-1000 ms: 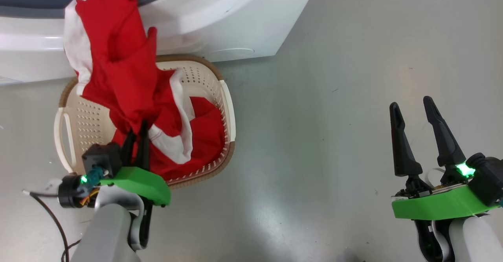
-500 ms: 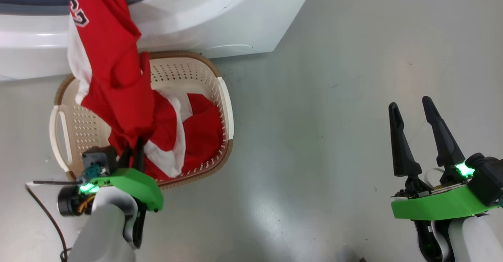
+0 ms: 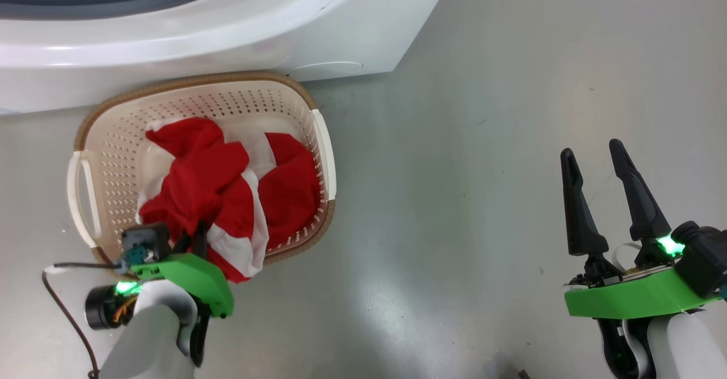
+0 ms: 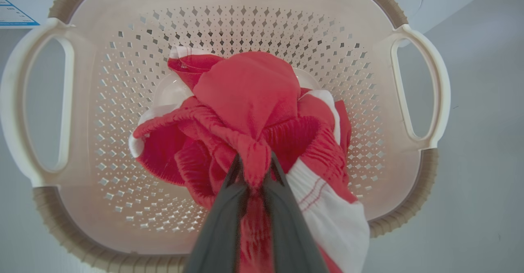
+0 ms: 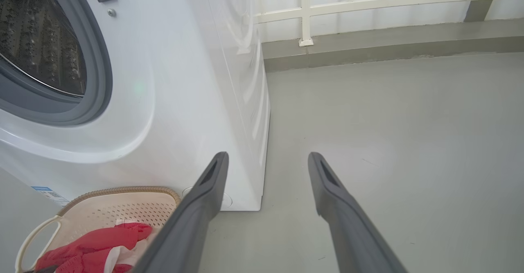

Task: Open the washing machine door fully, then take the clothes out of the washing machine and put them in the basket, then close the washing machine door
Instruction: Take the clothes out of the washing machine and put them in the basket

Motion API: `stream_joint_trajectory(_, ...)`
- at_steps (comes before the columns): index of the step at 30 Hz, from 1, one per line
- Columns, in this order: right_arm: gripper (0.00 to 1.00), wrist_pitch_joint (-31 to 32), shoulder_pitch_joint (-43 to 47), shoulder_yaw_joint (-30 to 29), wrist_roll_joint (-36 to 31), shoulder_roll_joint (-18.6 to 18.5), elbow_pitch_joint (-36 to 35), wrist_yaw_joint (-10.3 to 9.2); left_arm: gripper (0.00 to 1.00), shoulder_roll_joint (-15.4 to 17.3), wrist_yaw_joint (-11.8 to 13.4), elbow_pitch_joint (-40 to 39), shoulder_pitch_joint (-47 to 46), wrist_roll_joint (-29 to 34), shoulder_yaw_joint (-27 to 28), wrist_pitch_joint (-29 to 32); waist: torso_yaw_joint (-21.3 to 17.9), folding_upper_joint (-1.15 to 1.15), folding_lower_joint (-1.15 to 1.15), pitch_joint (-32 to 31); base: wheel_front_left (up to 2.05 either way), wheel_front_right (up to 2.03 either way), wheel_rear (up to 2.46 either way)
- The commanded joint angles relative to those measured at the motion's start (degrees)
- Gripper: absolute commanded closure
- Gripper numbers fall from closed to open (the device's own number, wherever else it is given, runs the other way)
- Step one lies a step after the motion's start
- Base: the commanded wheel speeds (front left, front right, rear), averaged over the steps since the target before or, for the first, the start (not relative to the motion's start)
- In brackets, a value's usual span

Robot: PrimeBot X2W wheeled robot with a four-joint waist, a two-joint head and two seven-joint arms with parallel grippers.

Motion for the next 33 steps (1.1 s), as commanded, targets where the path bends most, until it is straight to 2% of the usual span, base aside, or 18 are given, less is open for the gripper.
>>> stream_joint_trajectory(1, 0.00, -0.4, -0.9, 1.6, -0.4, -0.7, -1.4, 0.35, 1.00, 1.2, -0.3, -0.1, -0.4, -0.1, 1.6, -0.5, 0.0, 0.00, 0.00, 0.2, 0.00, 0.00, 0.00)
stream_joint_trajectory(4, 0.00, -0.4, -1.0, 1.7, -0.3, -0.7, -1.3, 0.35, 1.00, 1.4, 0.3, -0.1, -0.9, 0.0, 2.1, -0.5, 0.0, 0.00, 0.00, 0.3, 0.00, 0.00, 0.00)
stream_joint_trajectory(5, 0.00, -0.4, -1.1, 1.8, -0.2, -0.7, -1.3, 0.35, 0.87, 1.5, 0.5, 0.0, -1.0, 0.2, 2.1, -0.5, -0.1, 0.00, 0.00, 0.3, 0.00, 0.00, 0.00)
stream_joint_trajectory(6, 0.00, -0.4, -1.1, 1.8, -0.2, -0.7, -1.3, 0.35, 0.87, 1.5, 0.5, 0.0, -1.0, 0.2, 2.1, -0.5, -0.1, 0.00, 0.00, 0.3, 0.00, 0.00, 0.00)
stream_joint_trajectory(8, 0.00, -0.4, -1.2, 1.9, -0.2, -0.7, -1.2, 0.35, 0.16, 1.6, 1.0, 0.4, -1.3, 0.5, 2.1, -0.5, -0.1, 0.00, 0.00, 0.4, 0.00, 0.00, 0.00)
stream_joint_trajectory(11, 0.00, -0.4, -1.5, 2.1, -0.1, -0.7, -1.1, 0.35, 0.00, 1.9, 1.2, 0.7, -1.8, 0.7, 2.2, -0.5, -0.4, 0.00, 0.00, 0.5, 0.00, 0.00, 0.00)
stream_joint_trajectory(25, 0.00, -0.4, -1.5, 1.9, 0.1, -0.7, -0.5, 0.35, 0.00, 2.1, 1.9, -2.0, -1.9, 1.6, 3.1, -0.5, 0.0, 0.00, 0.00, -0.9, 0.00, 0.00, 0.00)
stream_joint_trajectory(33, 0.00, -0.4, -0.8, 1.6, 0.1, -0.7, 0.0, 0.35, 0.00, 1.7, 2.6, -10.1, 1.4, 3.1, 3.5, -0.5, 0.7, 0.00, 0.00, -3.2, 0.00, 0.00, 0.00)
